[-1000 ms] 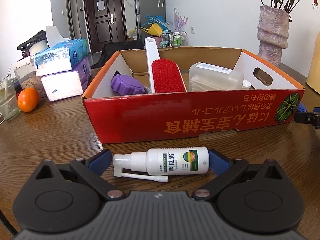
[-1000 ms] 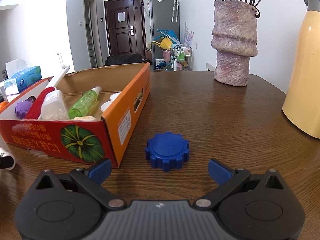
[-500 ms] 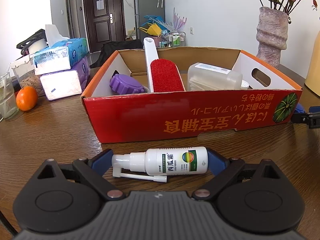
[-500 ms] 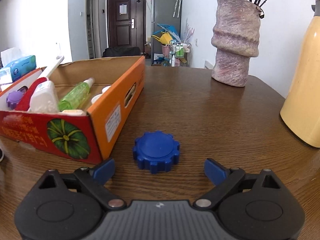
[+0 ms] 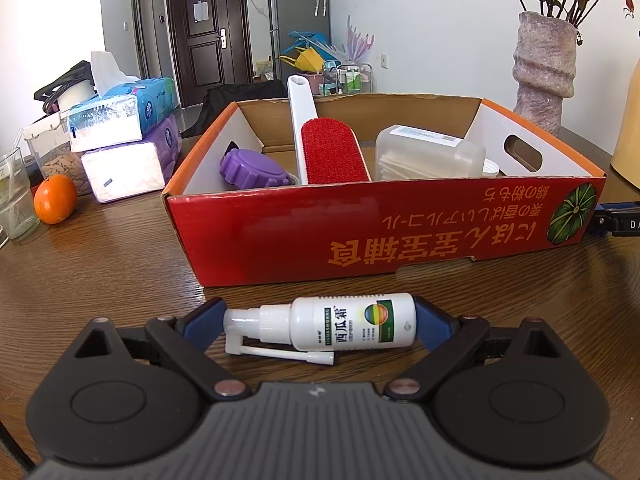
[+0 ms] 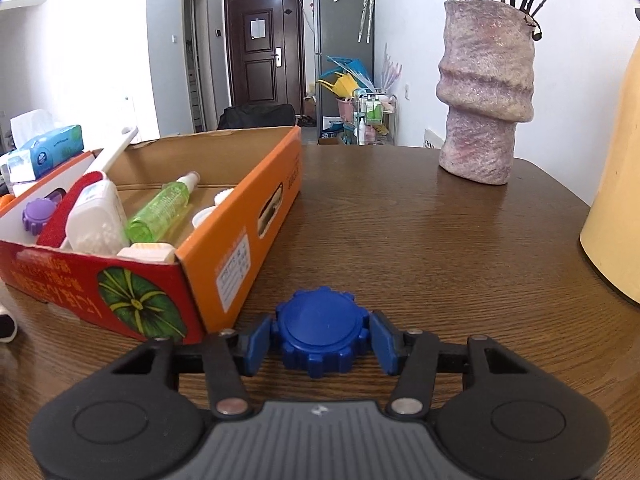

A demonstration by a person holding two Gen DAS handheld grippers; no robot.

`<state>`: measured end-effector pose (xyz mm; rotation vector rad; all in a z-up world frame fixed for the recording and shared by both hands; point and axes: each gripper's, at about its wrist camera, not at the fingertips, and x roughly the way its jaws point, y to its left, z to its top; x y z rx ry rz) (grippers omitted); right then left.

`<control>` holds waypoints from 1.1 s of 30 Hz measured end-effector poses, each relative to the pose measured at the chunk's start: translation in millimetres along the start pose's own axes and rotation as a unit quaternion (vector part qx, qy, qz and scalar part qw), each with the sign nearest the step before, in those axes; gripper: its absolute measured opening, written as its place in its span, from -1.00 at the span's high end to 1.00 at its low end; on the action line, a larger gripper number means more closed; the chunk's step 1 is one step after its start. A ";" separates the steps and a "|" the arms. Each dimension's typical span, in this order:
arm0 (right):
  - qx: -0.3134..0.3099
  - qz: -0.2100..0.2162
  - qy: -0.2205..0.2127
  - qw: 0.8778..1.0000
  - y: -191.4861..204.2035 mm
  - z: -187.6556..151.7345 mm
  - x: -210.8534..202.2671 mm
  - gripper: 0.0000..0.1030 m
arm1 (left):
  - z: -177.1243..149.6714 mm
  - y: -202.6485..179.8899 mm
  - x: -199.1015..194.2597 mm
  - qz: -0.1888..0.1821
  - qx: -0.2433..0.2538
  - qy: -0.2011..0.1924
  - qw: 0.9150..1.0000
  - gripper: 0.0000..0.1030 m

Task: Organize rigid objects
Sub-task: 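Close the left gripper on the white spray bottle while the right gripper grasps the blue cap, then lift the white spray bottle and blue cap and carry them over the red box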

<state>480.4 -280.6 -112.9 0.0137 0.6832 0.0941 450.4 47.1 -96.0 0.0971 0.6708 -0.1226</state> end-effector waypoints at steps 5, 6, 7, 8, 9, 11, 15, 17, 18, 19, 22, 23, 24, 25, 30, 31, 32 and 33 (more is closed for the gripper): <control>0.006 -0.007 -0.011 1.000 -0.5 -1.3 -4.9 -0.01 | 0.1 0.2 0.1 0.002 0.000 0.000 1.000 -0.90; 0.007 -0.009 -0.014 1.000 -0.4 -1.7 -6.4 -0.01 | 0.0 0.2 0.1 0.003 0.000 0.000 1.000 -0.90; 0.007 -0.011 -0.017 1.000 0.3 -2.2 -7.9 -0.01 | -0.1 0.3 0.0 0.004 0.000 0.000 1.000 -0.90; 0.006 -0.015 -0.021 1.000 1.2 -2.8 -9.8 -0.01 | -0.2 0.2 -0.3 0.006 0.000 -0.001 1.000 -0.90; 0.004 -0.018 -0.025 1.000 2.5 -4.3 -12.1 -0.01 | -0.4 0.0 -1.0 0.007 0.001 -0.002 1.000 -0.90; 0.003 -0.023 -0.030 0.999 4.2 -6.2 -15.7 -0.01 | -0.8 -1.0 -3.2 0.009 0.002 -0.006 1.000 -0.90; 0.005 -0.029 -0.036 0.999 6.5 -10.2 -24.1 -0.01 | -2.6 -4.8 -8.4 0.011 0.006 -0.014 1.000 -0.90; 0.006 -0.032 -0.040 0.999 8.4 -12.8 -28.6 -0.01 | -3.7 -5.9 -10.8 0.011 0.007 -0.016 1.000 -0.90; 0.006 -0.032 -0.040 0.999 9.1 -14.1 -30.6 -0.01 | -4.2 -6.1 -12.2 0.011 0.005 -0.017 1.000 -0.90; 0.007 -0.033 -0.042 0.999 9.9 -15.2 -32.6 -0.01 | -4.8 -6.0 -13.6 0.011 0.004 -0.017 1.000 -0.90; 0.007 -0.036 -0.047 0.998 12.5 -18.7 -39.2 -0.01 | -7.0 -7.0 -18.5 0.011 0.002 -0.019 1.000 -0.90; 0.007 -0.038 -0.049 0.998 13.8 -20.0 -41.6 -0.01 | -8.1 -7.7 -20.1 0.012 0.002 -0.019 1.000 -0.90; 0.007 -0.038 -0.051 0.998 15.0 -21.1 -43.7 -0.01 | -8.7 -8.3 -21.7 0.012 0.001 -0.020 1.000 -0.90; 0.007 -0.037 -0.052 0.998 16.0 -22.3 -45.7 -0.01 | -9.9 -8.8 -23.7 0.013 0.001 -0.021 1.000 -0.90; 0.007 -0.034 -0.059 0.998 21.8 -28.3 -56.9 -0.01 | -15.8 -11.5 -35.5 0.021 -0.004 -0.028 0.999 -0.90; 0.006 -0.034 -0.060 0.998 23.1 -29.2 -59.0 -0.01 | -17.0 -11.9 -37.4 0.024 -0.006 -0.030 0.999 -0.90; 0.005 -0.034 -0.062 0.998 24.7 -30.5 -61.2 -0.01 | -18.1 -12.3 -39.4 0.026 -0.007 -0.031 0.999 -0.90; 0.004 -0.032 -0.063 0.997 26.3 -31.8 -63.6 -0.01 | -18.9 -12.7 -41.5 0.027 -0.009 -0.032 0.999 -0.90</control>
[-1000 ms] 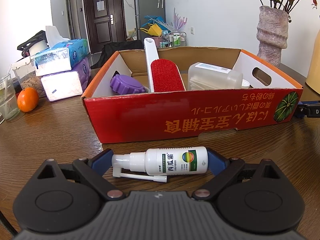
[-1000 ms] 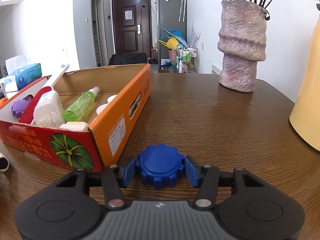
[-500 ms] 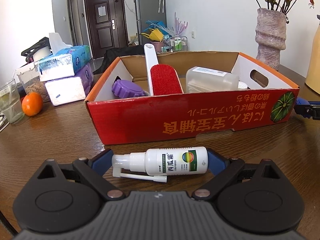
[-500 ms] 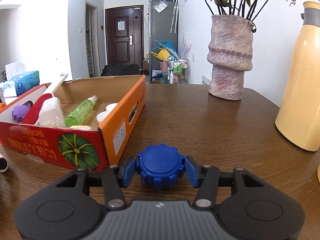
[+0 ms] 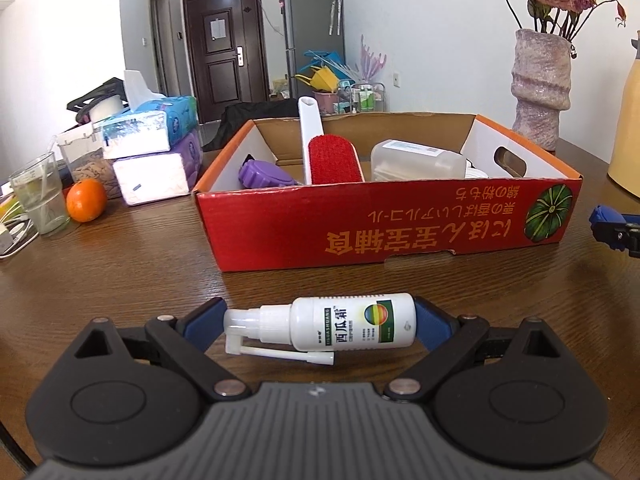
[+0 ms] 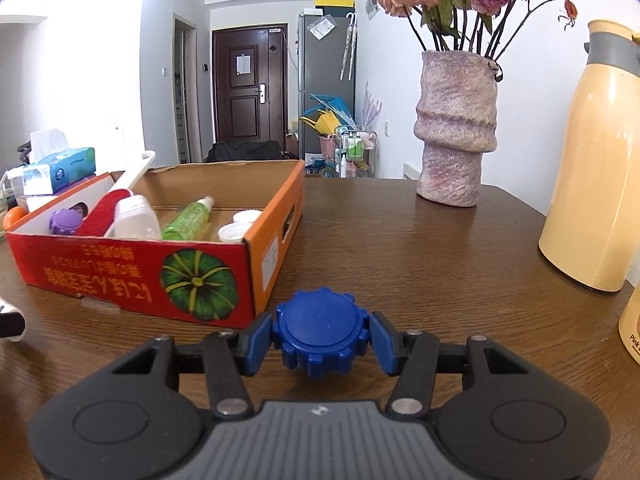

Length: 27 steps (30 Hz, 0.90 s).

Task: Organize rigid objects
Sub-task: 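Lift the white spray bottle and blue cap and carry them over the red box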

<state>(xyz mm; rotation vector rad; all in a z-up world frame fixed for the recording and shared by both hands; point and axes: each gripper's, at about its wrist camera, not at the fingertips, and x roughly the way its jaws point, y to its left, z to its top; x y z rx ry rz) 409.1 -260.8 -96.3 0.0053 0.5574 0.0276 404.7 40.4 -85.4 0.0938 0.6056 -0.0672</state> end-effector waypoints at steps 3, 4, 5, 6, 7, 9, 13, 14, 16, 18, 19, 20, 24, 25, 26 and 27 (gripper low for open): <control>-0.001 0.005 -0.005 1.000 5.0 -3.1 -8.4 -0.01 | -2.3 -1.2 -6.4 0.003 -0.003 -0.004 1.000 -0.90; -0.001 0.008 -0.007 1.000 6.7 -4.3 -11.3 -0.01 | -3.0 -2.0 -8.5 0.003 -0.004 -0.005 1.000 -0.90; -0.002 0.010 -0.010 1.000 9.0 -6.3 -15.1 -0.01 | -3.5 -2.7 -10.4 0.004 -0.004 -0.006 1.000 -0.90; -0.003 0.012 -0.011 1.000 10.6 -7.2 -17.6 -0.01 | -4.1 -3.5 -12.1 0.004 -0.004 -0.007 1.000 -0.90; -0.003 0.014 -0.013 1.000 12.2 -8.1 -20.1 -0.01 | -4.8 -4.6 -13.9 0.006 -0.004 -0.009 1.000 -0.90; -0.004 0.017 -0.017 1.000 15.5 -9.7 -25.2 -0.01 | -5.8 -6.2 -17.6 0.006 -0.005 -0.013 1.000 -0.90; -0.004 0.025 -0.025 0.999 22.1 -13.0 -35.2 -0.01 | -7.7 -8.4 -26.6 0.008 -0.010 -0.022 1.000 -0.90; -0.004 0.028 -0.028 0.999 23.9 -13.9 -38.2 -0.01 | -8.4 -9.6 -29.0 0.008 -0.010 -0.024 1.000 -0.90; -0.003 0.031 -0.034 0.999 26.9 -15.1 -43.5 -0.01 | -9.0 -11.6 -32.7 0.008 -0.010 -0.028 1.000 -0.90; -0.003 0.036 -0.042 0.998 29.9 -15.8 -48.9 -0.01 | -9.9 -13.5 -37.7 0.009 -0.011 -0.032 0.999 -0.90; -0.002 0.038 -0.045 0.998 31.4 -16.4 -51.6 -0.01 | -10.2 -14.1 -40.3 0.008 -0.012 -0.035 0.999 -0.90; -0.001 0.040 -0.048 0.998 33.2 -16.6 -54.4 -0.01 | -10.3 -14.8 -43.0 0.009 -0.014 -0.037 0.999 -0.90; -0.002 0.049 -0.055 0.997 41.0 -18.3 -62.8 -0.01 | -11.1 -16.8 -52.6 0.012 -0.022 -0.046 0.999 -0.90; -0.002 0.053 -0.057 0.997 43.1 -18.5 -64.6 -0.01 | -11.2 -17.5 -54.3 0.014 -0.023 -0.048 0.998 -0.90; -0.002 0.057 -0.059 0.997 45.7 -18.6 -66.9 -0.01 | -10.8 -17.7 -55.4 0.014 -0.025 -0.049 0.998 -0.90; -0.003 0.060 -0.062 0.996 48.7 -18.5 -69.4 -0.01 | -10.6 -18.1 -56.6 0.016 -0.027 -0.049 0.998 -0.90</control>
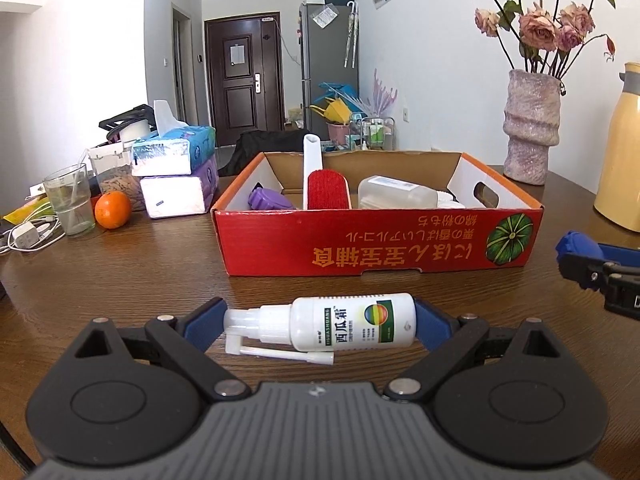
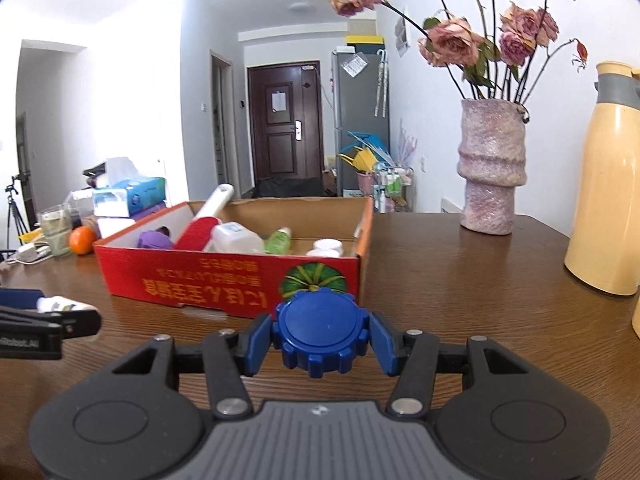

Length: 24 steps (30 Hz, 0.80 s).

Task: Organize rigid objects
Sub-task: 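Lift the white spray bottle and blue cap and carry them over the red box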

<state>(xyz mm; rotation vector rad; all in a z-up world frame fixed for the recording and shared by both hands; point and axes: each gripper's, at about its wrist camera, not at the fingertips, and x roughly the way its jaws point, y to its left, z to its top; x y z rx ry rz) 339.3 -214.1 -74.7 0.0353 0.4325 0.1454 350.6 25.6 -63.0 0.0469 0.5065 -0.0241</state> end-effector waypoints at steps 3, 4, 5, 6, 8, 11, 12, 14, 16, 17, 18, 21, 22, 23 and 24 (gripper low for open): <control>-0.002 0.011 -0.006 1.000 9.2 1.0 -3.8 -0.01 | 1.5 0.4 -4.2 0.005 -0.007 -0.004 1.000 -0.90; -0.003 0.014 -0.007 1.000 11.9 1.3 -4.2 -0.01 | 2.3 0.8 -5.1 0.006 -0.010 -0.006 1.000 -0.90; -0.004 0.016 -0.007 1.000 14.9 1.3 -5.0 -0.01 | 3.1 1.6 -6.0 0.007 -0.012 -0.008 1.000 -0.90; -0.005 0.019 -0.009 1.000 17.5 1.8 -5.4 -0.01 | 4.0 1.9 -6.7 0.009 -0.014 -0.009 1.000 -0.90; -0.005 0.023 -0.012 1.000 21.1 2.5 -6.8 -0.01 | 6.0 2.9 -7.6 0.013 -0.018 -0.011 1.000 -0.90; -0.005 0.026 -0.017 0.999 25.5 4.8 -8.1 -0.01 | 10.3 3.9 -9.5 0.017 -0.027 -0.014 0.999 -0.90; -0.005 0.028 -0.019 0.999 26.7 6.0 -8.1 -0.01 | 12.4 4.4 -10.6 0.016 -0.030 -0.017 0.999 -0.90; -0.005 0.029 -0.022 0.999 29.1 8.6 -8.5 -0.01 | 17.0 4.7 -12.6 0.018 -0.034 -0.020 0.999 -0.90; -0.004 0.031 -0.026 0.999 31.1 11.8 -8.5 -0.01 | 22.1 4.6 -13.9 0.020 -0.035 -0.023 0.999 -0.90; -0.004 0.031 -0.027 0.999 32.0 13.5 -8.6 -0.01 | 24.8 4.7 -14.7 0.019 -0.037 -0.025 0.999 -0.90; -0.003 0.030 -0.029 0.999 32.7 15.5 -8.4 -0.01 | 27.5 5.1 -14.9 0.019 -0.039 -0.027 0.999 -0.90; -0.002 0.029 -0.033 0.999 34.0 20.8 -7.2 -0.01 | 34.6 6.3 -14.4 0.024 -0.043 -0.031 0.998 -0.90; -0.002 0.029 -0.034 0.999 34.4 22.7 -6.7 -0.01 | 36.9 6.7 -14.0 0.024 -0.044 -0.032 0.998 -0.90; -0.002 0.028 -0.035 0.999 35.1 24.7 -6.3 -0.01 | 39.1 7.1 -13.9 0.024 -0.046 -0.033 0.998 -0.90; -0.002 0.028 -0.037 0.999 35.6 26.8 -5.7 -0.01 | 41.0 7.5 -13.3 0.026 -0.047 -0.034 0.998 -0.90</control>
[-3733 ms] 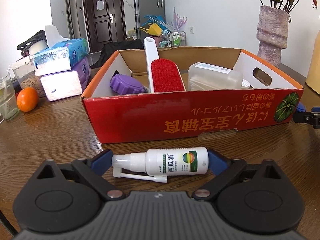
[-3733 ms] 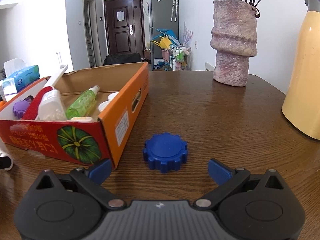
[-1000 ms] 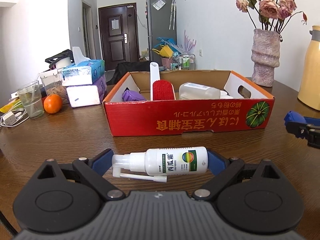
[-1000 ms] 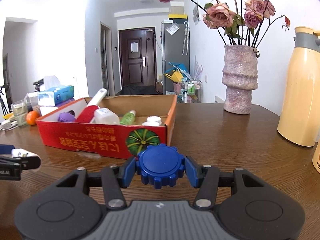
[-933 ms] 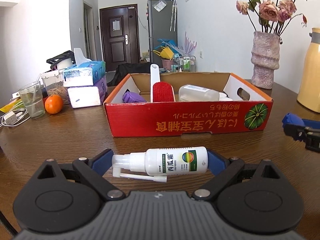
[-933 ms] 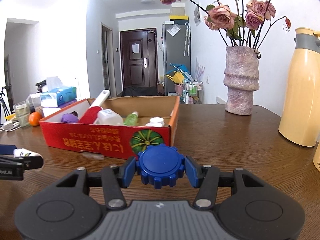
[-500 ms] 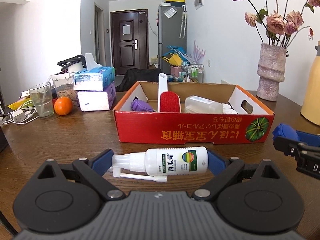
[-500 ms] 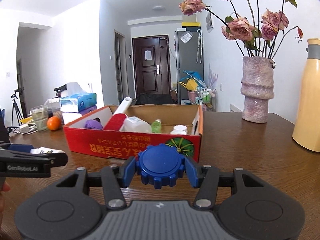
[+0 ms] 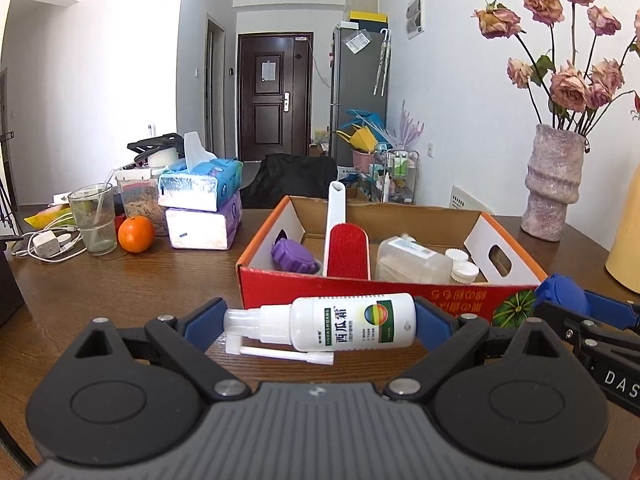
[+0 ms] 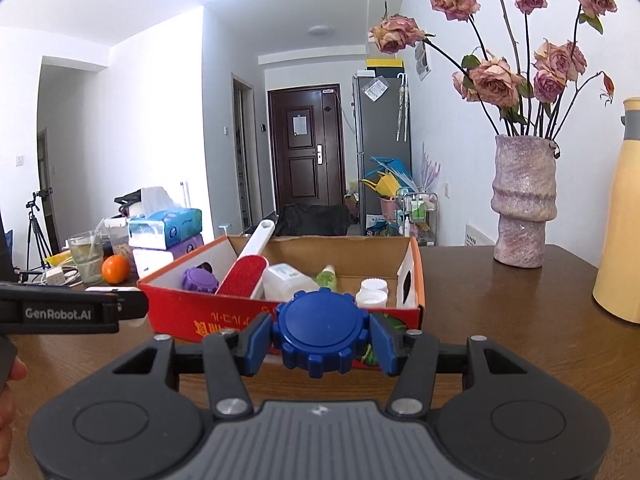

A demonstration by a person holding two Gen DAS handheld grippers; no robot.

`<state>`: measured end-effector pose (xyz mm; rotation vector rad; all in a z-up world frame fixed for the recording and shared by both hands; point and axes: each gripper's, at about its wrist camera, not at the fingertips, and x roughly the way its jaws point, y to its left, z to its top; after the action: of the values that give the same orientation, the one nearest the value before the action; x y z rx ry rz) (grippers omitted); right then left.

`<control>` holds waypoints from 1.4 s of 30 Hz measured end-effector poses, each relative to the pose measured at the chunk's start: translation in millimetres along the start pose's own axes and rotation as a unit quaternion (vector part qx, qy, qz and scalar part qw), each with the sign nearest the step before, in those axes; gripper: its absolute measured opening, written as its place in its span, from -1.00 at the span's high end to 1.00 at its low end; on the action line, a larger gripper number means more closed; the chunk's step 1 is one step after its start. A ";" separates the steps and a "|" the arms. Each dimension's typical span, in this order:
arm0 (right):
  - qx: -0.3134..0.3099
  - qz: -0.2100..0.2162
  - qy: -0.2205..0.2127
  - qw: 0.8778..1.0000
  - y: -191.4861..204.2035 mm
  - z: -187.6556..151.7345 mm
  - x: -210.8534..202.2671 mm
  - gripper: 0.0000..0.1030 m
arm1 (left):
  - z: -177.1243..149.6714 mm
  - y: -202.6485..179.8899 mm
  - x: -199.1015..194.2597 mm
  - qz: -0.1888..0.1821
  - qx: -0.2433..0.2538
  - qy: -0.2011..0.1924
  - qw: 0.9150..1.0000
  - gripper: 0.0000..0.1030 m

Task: Organize rigid objects
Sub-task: 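Lift the white spray bottle and blue cap and carry them over the red box, then lower both held items into the box and open both grippers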

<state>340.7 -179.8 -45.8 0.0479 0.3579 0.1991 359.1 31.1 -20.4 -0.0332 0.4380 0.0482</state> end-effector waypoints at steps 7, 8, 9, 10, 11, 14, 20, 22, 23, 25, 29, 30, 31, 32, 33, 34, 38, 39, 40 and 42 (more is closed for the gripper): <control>-0.001 -0.004 -0.010 1.000 4.6 12.9 9.8 -0.01 | 15.1 3.0 7.8 0.004 -0.010 -0.008 1.000 -0.90; -0.001 -0.004 -0.011 1.000 4.8 14.4 11.4 -0.01 | 17.2 3.2 9.1 0.005 -0.012 -0.009 1.000 -0.90; -0.001 -0.004 -0.013 1.000 5.1 15.9 13.0 -0.01 | 18.9 3.6 10.4 0.005 -0.013 -0.011 1.000 -0.90; 0.000 -0.005 -0.014 1.000 5.1 17.0 14.7 -0.01 | 20.3 3.8 11.9 0.005 -0.014 -0.013 1.000 -0.90; 0.001 -0.006 -0.015 1.000 5.0 18.1 16.6 -0.01 | 21.5 3.5 13.6 0.005 -0.015 -0.014 1.000 -0.90; 0.004 -0.006 -0.017 1.000 4.9 22.2 23.0 -0.01 | 25.1 3.2 20.3 0.006 -0.019 -0.012 1.000 -0.90; 0.004 -0.009 -0.021 1.000 5.1 27.9 36.5 -0.01 | 32.5 3.1 33.8 0.010 -0.026 -0.014 1.000 -0.90; 0.007 -0.011 -0.021 1.000 3.3 29.0 41.9 -0.01 | 34.9 3.1 38.8 0.011 -0.029 -0.014 0.999 -0.90; 0.008 -0.012 -0.020 1.000 2.5 29.4 44.4 -0.01 | 35.9 3.0 41.5 0.011 -0.031 -0.013 0.999 -0.90; 0.009 -0.012 -0.021 1.000 1.5 30.5 49.2 -0.01 | 37.1 3.0 46.4 0.012 -0.034 -0.012 0.999 -0.90; 0.009 -0.012 -0.022 1.000 0.7 33.0 56.8 -0.01 | 40.0 0.9 55.4 0.013 -0.033 -0.012 0.999 -0.90; 0.009 -0.012 -0.021 1.000 0.4 33.8 59.5 -0.01 | 41.1 0.5 57.6 0.013 -0.035 -0.012 0.999 -0.90; 0.009 -0.011 -0.020 1.000 0.2 34.4 62.5 -0.01 | 42.3 -0.2 59.7 0.012 -0.036 -0.012 0.999 -0.90; 0.009 -0.010 -0.019 1.000 -0.2 34.6 65.0 -0.01 | 43.5 -0.7 62.0 0.012 -0.036 -0.012 0.999 -0.90; 0.008 -0.010 -0.018 1.000 -0.6 35.2 67.8 -0.01 | 44.6 -1.3 64.4 0.012 -0.037 -0.012 0.999 -0.90; 0.008 -0.011 -0.018 1.000 -1.3 36.0 70.7 -0.01 | 45.7 -2.0 66.7 0.011 -0.037 -0.012 0.999 -0.90; 0.009 -0.012 -0.015 1.000 -5.8 37.8 79.9 -0.01 | 49.0 -3.8 75.9 0.010 -0.040 -0.011 0.999 -0.90; 0.010 -0.013 -0.015 1.000 -7.0 38.5 82.1 -0.01 | 49.6 -4.3 78.1 0.010 -0.040 -0.010 0.999 -0.90; 0.010 -0.013 -0.014 1.000 -8.0 39.1 84.1 -0.01 | 50.0 -5.0 79.6 0.010 -0.040 -0.010 0.999 -0.90; 0.010 -0.013 -0.014 1.000 -9.4 40.0 88.2 -0.01 | 51.4 -5.1 83.6 0.010 -0.041 -0.009 0.999 -0.90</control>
<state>437.5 -171.7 -39.4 0.0660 0.3329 0.1682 456.7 31.5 -9.3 -0.1095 0.4184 0.0857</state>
